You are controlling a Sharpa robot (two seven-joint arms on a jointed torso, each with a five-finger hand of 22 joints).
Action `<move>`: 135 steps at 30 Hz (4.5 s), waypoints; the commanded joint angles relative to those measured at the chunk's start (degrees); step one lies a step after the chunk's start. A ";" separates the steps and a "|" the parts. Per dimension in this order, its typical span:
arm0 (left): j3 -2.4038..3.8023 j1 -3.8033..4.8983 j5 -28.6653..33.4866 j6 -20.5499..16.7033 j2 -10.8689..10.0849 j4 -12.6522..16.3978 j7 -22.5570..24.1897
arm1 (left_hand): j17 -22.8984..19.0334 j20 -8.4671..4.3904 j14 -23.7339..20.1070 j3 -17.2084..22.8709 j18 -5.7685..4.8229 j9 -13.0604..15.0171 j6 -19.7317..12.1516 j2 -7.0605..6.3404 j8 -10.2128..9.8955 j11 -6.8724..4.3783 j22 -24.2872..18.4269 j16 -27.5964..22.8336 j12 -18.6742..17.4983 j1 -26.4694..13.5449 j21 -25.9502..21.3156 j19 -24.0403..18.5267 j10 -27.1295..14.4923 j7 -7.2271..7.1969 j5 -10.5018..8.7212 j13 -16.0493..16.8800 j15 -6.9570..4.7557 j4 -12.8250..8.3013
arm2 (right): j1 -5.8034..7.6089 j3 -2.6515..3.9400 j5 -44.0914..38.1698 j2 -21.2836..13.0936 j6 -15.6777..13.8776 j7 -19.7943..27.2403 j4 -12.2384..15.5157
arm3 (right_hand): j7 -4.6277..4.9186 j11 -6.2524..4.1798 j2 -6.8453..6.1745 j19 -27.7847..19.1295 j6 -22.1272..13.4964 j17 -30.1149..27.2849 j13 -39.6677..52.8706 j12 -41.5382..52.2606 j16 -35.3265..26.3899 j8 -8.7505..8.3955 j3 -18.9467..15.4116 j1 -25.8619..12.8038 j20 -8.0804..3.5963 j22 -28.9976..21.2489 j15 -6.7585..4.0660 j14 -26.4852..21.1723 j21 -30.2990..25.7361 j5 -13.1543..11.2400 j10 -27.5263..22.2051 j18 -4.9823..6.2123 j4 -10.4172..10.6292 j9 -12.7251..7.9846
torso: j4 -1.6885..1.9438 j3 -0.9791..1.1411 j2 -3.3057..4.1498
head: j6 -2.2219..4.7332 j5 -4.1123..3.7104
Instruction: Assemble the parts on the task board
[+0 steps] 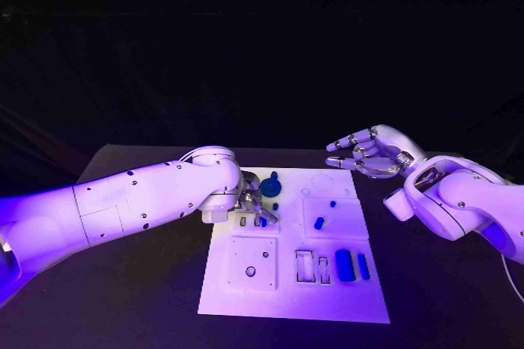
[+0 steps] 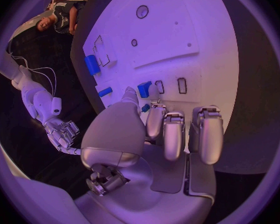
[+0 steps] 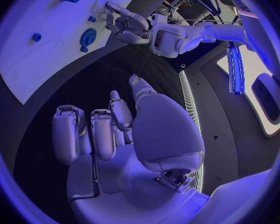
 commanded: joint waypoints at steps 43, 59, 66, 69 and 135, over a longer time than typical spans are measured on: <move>0.00 -1.29 2.86 -9.81 -4.10 4.26 -2.73 | 15.09 -0.84 5.95 44.64 -0.88 5.13 -1.42 -10.26 -0.16 -0.55 13.50 0.18 -0.30 2.56 0.50 5.29 0.82 -0.27 1.38 0.60 -0.80 -5.25 | -0.20 -0.47 -1.45 0.55 2.04 -0.53 -0.65 | 0.02 -0.25 0.13 -0.58 0.18 2.72 -0.16 -0.27 -0.52 0.38 -0.53 0.05 0.01 2.44 0.21 3.23 -0.52 0.37 -0.21 1.04 0.09 0.12 | 0.28 0.18 -0.15 | -0.44 0.43; -0.02 -2.30 1.38 -8.69 -5.17 5.04 -3.08 | 15.09 -0.85 5.95 45.61 -0.86 5.35 -1.45 -10.41 -0.12 -0.55 13.42 0.18 -0.39 2.09 0.45 5.25 0.78 -0.25 1.34 0.52 -0.80 -5.79 | -0.22 -0.53 -1.50 0.39 2.16 -0.54 -0.52 | 0.02 -0.25 0.13 -0.58 0.18 2.72 -0.16 -0.27 -0.52 0.38 -0.53 0.05 0.01 2.44 0.21 3.23 -0.52 0.37 -0.21 1.04 0.09 0.12 | 0.22 0.21 -0.08 | -0.59 0.83; -0.02 -2.38 0.82 -8.05 -5.25 5.05 -3.17 | 15.09 -0.85 5.95 45.81 -0.86 5.40 -1.48 -10.49 -0.13 -0.54 13.43 0.18 -0.39 2.00 0.45 5.26 0.79 -0.25 1.31 0.53 -0.80 -5.99 | -0.22 -0.54 -1.50 0.37 2.17 -0.50 -0.49 | 0.02 -0.25 0.13 -0.58 0.18 2.72 -0.16 -0.27 -0.52 0.38 -0.53 0.05 0.01 2.44 0.21 3.23 -0.52 0.37 -0.21 1.04 0.09 0.12 | 0.23 0.23 -0.10 | -0.64 0.74; -0.02 -2.39 0.48 -7.87 -5.26 5.09 -3.22 | 15.09 -0.85 5.95 45.84 -0.85 5.41 -1.49 -10.50 -0.13 -0.54 13.40 0.18 -0.38 1.99 0.43 5.24 0.80 -0.25 1.31 0.54 -0.80 -6.03 | -0.22 -0.54 -1.50 0.37 2.17 -0.49 -0.48 | 0.02 -0.25 0.13 -0.58 0.18 2.72 -0.16 -0.27 -0.52 0.38 -0.53 0.05 0.01 2.44 0.21 3.23 -0.52 0.37 -0.21 1.04 0.09 0.12 | 0.22 0.23 -0.08 | -0.70 0.70; -0.05 -2.44 -1.51 -1.19 -2.22 1.83 -3.82 | 15.09 -1.05 5.95 40.87 -0.98 5.11 1.55 -9.52 -1.54 -0.83 13.97 0.18 0.71 -11.02 0.73 5.49 1.87 -0.70 1.57 1.82 -1.02 -2.65 | -0.22 -0.55 -1.66 -0.22 2.40 -0.99 0.45 | -0.05 -0.30 0.19 -0.68 0.38 2.56 -0.28 -0.39 -0.66 0.44 -0.89 -0.12 -0.03 2.26 0.17 3.21 -0.66 0.63 -0.24 1.08 0.23 0.21 | 0.22 0.25 -0.12 | -1.45 0.58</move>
